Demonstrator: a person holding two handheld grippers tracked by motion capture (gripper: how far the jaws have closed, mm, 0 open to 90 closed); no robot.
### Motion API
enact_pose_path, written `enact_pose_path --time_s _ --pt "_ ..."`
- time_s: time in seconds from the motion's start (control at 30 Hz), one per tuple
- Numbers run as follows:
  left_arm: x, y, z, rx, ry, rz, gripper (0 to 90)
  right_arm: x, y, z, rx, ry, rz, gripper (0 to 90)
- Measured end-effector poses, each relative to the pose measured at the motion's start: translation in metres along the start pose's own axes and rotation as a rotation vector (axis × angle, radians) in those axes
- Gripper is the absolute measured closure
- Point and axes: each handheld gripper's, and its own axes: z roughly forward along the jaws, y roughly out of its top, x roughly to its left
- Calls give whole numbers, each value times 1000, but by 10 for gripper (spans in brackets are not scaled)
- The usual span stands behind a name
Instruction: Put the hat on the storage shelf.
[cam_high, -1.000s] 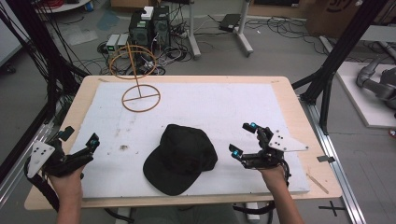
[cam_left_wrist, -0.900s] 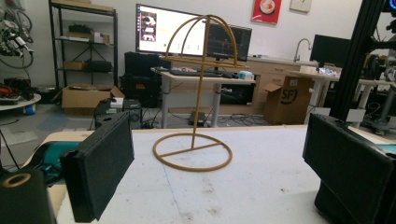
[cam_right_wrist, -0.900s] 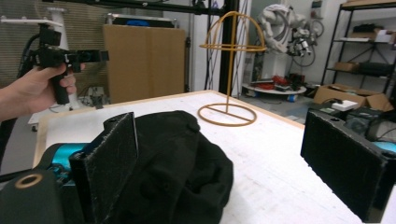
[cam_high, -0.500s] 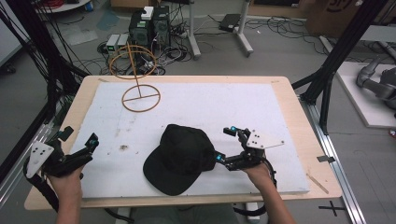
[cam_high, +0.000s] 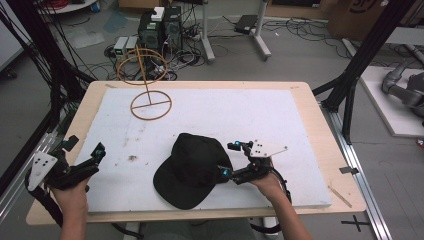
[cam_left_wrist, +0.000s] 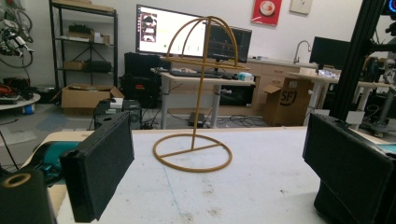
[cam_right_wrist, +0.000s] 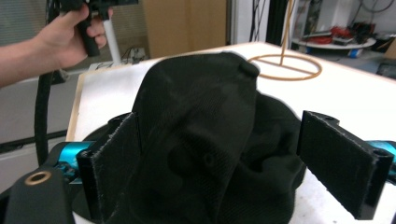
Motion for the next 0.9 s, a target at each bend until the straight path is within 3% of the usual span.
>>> enact_pose_path --time_s 0.17,0.73,0.9 --pt "0 0 0 -1 0 -3 91 -2 -5 5 36 13 14 147" --pt "1 -1 0 1 -1 -6 91 -10 -11 9 77 69 53 241" --pt "0 -1 0 1 1 -5 91 -9 -10 9 91 70 32 396"
